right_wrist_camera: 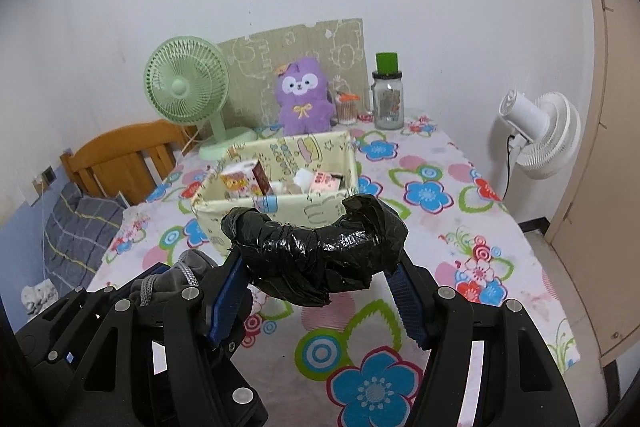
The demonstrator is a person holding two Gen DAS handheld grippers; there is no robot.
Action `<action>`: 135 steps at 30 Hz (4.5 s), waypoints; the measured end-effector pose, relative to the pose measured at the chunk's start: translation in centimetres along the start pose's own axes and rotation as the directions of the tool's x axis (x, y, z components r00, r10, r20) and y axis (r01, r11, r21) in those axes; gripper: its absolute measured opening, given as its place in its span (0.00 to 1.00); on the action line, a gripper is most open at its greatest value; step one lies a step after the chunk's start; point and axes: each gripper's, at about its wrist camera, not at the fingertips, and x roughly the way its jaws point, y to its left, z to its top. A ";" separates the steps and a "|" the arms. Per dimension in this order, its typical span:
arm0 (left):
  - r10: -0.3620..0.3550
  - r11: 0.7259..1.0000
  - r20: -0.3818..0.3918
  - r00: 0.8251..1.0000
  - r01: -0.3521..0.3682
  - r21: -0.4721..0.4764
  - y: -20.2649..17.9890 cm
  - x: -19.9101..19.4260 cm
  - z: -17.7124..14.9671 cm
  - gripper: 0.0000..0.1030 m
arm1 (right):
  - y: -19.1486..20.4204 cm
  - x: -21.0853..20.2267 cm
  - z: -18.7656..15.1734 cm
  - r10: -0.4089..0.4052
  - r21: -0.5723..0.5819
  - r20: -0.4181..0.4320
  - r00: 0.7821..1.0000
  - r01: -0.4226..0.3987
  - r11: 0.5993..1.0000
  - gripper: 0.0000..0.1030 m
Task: Organize soft objects
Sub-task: 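Lift the grey pouch with the left gripper while the right gripper carries the black bag over the basket, then lower the grey pouch into the basket with the left gripper while the right gripper lowers the black bag in, then open both grippers and withdraw them from the basket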
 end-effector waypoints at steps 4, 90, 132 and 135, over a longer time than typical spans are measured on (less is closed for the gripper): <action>0.004 1.000 0.015 1.000 -0.004 0.005 -0.1 -0.9 0.7 0.59 | 0.1 -0.7 0.8 0.005 0.000 0.009 1.000 -0.005 1.000 0.67; -0.001 0.999 -0.155 0.988 -0.006 -0.041 6.6 17.5 9.1 0.93 | 2.0 19.6 8.7 0.068 -0.019 -0.133 0.989 -0.071 0.997 0.70; 0.001 1.000 0.033 0.999 0.000 -0.027 3.8 4.1 7.1 0.99 | -0.3 4.4 6.9 -0.008 -0.019 0.042 0.999 0.009 1.000 0.90; 0.002 1.000 0.050 0.999 -0.001 -0.027 3.9 2.9 6.7 0.99 | -0.6 2.9 6.5 -0.018 -0.021 0.062 0.998 0.019 1.000 0.90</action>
